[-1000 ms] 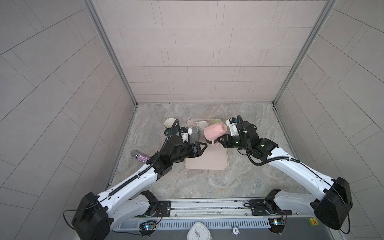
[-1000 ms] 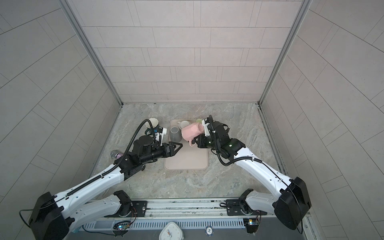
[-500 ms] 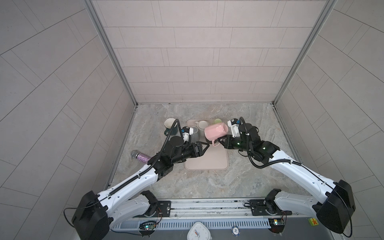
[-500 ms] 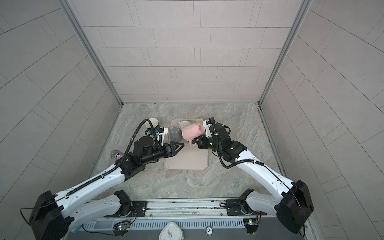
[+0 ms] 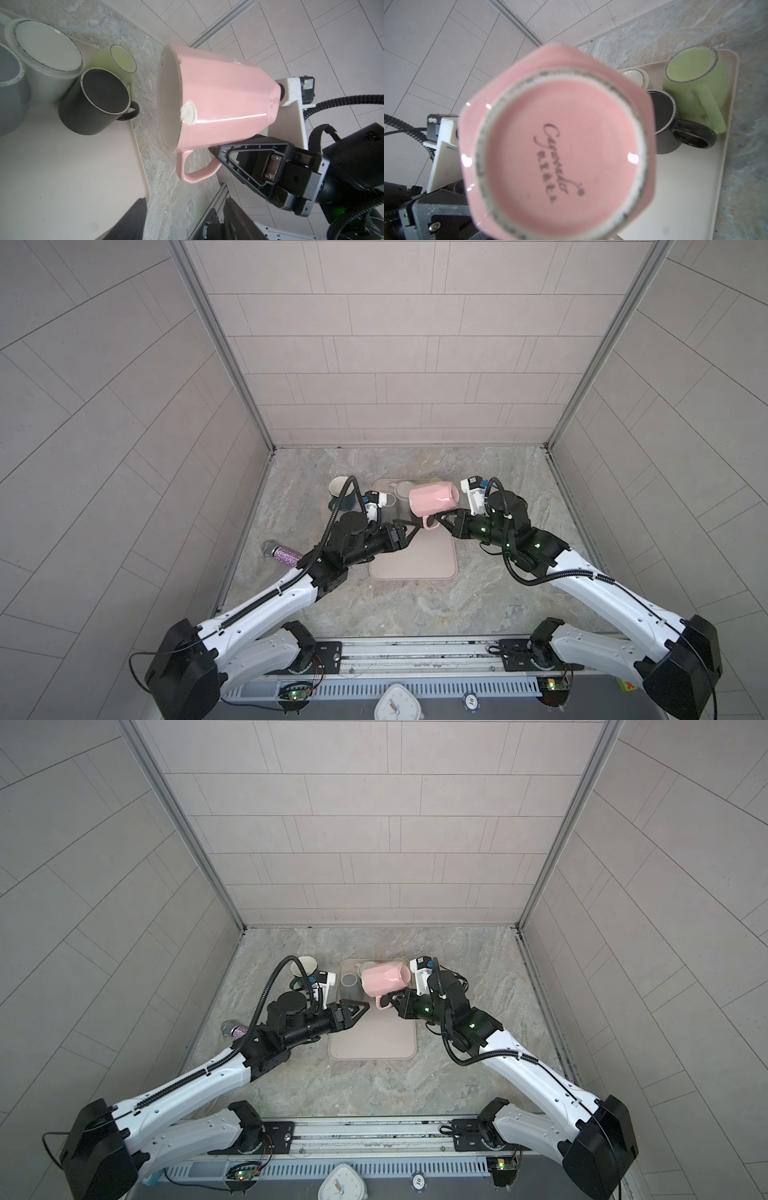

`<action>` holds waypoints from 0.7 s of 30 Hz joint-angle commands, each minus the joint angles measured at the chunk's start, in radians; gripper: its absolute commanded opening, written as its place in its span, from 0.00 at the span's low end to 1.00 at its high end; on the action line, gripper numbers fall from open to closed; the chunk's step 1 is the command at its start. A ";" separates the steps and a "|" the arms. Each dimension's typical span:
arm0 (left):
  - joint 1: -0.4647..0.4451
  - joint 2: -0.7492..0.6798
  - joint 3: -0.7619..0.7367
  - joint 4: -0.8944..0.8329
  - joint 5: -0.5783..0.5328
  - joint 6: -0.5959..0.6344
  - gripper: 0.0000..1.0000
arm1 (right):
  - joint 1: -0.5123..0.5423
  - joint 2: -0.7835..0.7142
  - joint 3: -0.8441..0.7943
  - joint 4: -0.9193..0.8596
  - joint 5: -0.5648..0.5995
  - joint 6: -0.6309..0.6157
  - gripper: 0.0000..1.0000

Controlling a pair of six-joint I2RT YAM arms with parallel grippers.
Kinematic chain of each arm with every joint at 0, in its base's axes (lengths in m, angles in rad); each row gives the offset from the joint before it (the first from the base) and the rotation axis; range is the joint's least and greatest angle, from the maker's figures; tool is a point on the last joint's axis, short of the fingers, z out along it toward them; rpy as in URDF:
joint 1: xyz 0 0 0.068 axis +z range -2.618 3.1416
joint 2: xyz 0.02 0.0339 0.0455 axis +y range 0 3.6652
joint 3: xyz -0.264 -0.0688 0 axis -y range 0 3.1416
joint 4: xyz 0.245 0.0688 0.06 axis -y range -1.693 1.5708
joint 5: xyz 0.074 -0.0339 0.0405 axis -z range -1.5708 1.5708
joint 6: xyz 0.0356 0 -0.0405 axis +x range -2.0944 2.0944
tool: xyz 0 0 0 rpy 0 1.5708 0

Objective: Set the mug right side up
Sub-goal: 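Bring the left gripper to the pink mug's rim held by the right gripper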

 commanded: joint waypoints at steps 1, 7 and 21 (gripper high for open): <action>-0.007 0.014 0.020 0.059 0.003 0.002 0.63 | -0.003 -0.043 0.008 0.135 -0.019 0.030 0.00; -0.008 0.051 0.035 0.074 -0.001 0.007 0.61 | -0.002 -0.045 -0.015 0.182 -0.033 0.061 0.00; -0.007 0.089 0.077 0.096 0.004 0.044 0.54 | -0.002 -0.093 -0.015 0.183 -0.042 0.078 0.00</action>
